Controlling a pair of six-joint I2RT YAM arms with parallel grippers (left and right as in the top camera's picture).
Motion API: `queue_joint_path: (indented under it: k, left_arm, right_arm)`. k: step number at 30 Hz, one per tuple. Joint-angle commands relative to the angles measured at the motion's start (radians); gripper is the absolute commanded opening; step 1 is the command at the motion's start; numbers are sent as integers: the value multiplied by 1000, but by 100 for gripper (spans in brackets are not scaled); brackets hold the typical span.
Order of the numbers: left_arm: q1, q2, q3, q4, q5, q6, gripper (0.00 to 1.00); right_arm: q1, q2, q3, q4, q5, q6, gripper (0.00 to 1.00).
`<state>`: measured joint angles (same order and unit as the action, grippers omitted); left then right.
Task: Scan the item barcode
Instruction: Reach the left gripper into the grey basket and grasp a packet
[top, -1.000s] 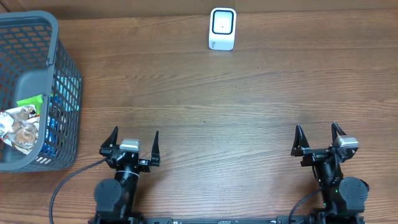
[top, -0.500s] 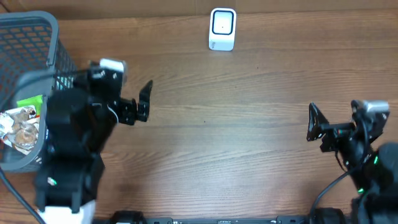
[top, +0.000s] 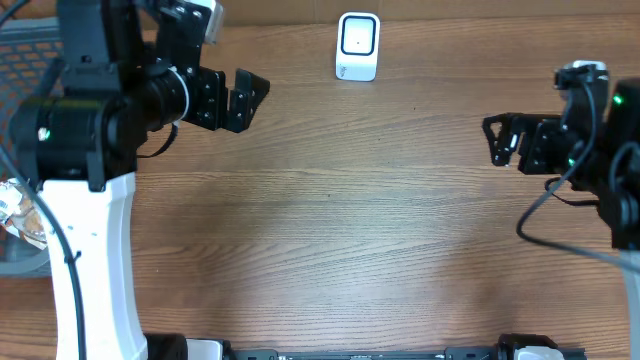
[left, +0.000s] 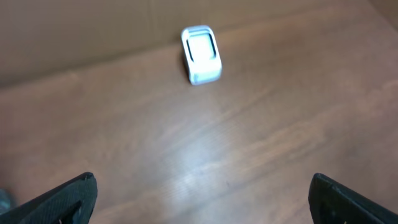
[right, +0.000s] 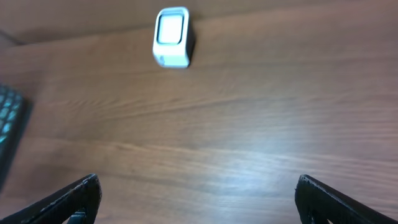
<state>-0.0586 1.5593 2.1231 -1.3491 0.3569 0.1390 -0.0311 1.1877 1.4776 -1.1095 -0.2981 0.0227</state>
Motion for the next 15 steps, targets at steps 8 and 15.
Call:
queue_joint_path:
  k: [8, 15]
  left_arm:
    - [137, 26, 85, -19, -182, -110, 100]
    - [539, 47, 102, -24, -334, -300, 100]
  right_arm:
    - [0, 53, 25, 3, -97, 14, 100]
    - [0, 53, 25, -2, -97, 14, 100]
